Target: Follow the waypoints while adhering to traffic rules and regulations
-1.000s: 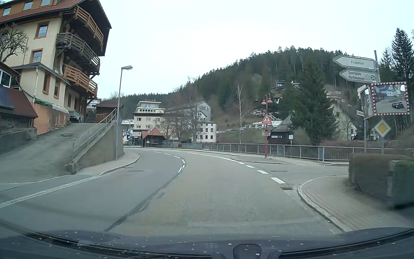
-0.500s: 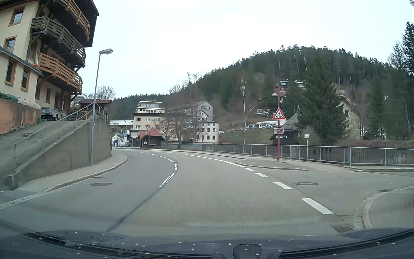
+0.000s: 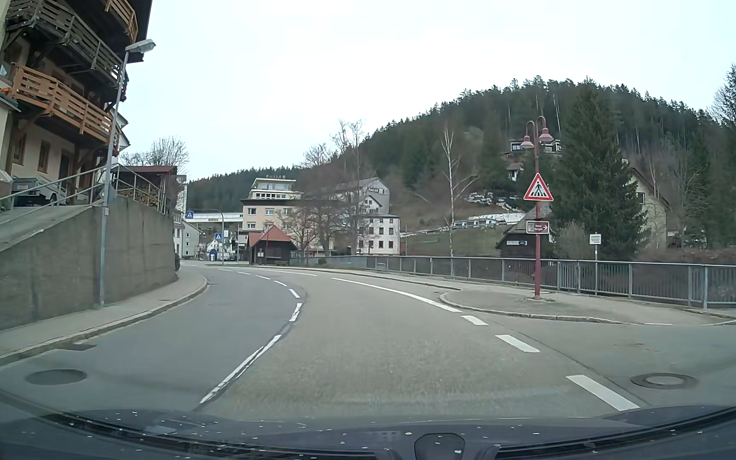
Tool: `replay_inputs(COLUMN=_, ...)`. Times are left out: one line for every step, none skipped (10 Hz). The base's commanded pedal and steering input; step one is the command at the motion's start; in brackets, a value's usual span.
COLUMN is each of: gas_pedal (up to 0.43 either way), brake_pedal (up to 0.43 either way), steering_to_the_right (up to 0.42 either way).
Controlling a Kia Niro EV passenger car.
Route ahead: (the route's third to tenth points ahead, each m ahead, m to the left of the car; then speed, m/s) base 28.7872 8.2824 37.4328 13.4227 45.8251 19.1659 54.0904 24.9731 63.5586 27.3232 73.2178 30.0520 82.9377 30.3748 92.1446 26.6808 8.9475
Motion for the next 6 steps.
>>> replay_inputs(gas_pedal=0.189, brake_pedal=0.0, steering_to_the_right=-0.028)
replay_inputs(gas_pedal=0.189, brake_pedal=0.0, steering_to_the_right=-0.029)
replay_inputs(gas_pedal=0.189, brake_pedal=0.0, steering_to_the_right=-0.034)
replay_inputs(gas_pedal=0.177, brake_pedal=0.0, steering_to_the_right=-0.039)
replay_inputs(gas_pedal=0.177, brake_pedal=0.0, steering_to_the_right=-0.043)
replay_inputs(gas_pedal=0.169, brake_pedal=0.0, steering_to_the_right=-0.046)
